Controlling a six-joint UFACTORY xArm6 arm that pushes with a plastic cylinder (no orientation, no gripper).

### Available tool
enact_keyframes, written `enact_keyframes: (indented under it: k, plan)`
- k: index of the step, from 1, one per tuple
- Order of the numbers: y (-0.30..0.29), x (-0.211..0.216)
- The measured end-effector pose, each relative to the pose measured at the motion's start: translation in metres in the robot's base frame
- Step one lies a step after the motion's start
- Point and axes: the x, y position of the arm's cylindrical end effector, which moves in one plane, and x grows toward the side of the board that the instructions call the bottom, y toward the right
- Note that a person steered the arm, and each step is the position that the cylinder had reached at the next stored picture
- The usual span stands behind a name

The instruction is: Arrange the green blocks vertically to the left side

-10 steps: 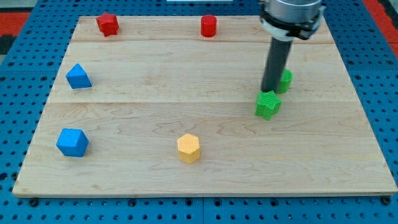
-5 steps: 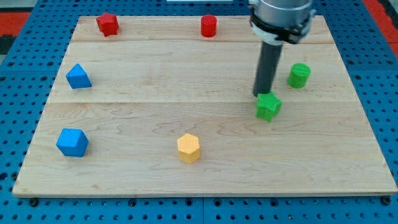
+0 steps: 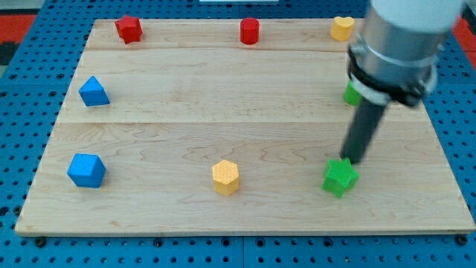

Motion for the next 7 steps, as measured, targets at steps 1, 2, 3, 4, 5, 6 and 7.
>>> enact_keyframes:
  k: [1,2,3,4,5,6,7]
  plan:
    - [0.025,0.0]
    - [0.028,-0.051]
    - [-0.033,-0.072]
    - [-0.055,-0.028]
    - [-0.055,-0.007]
    - [-0.096,-0.002]
    - [-0.117,0.033]
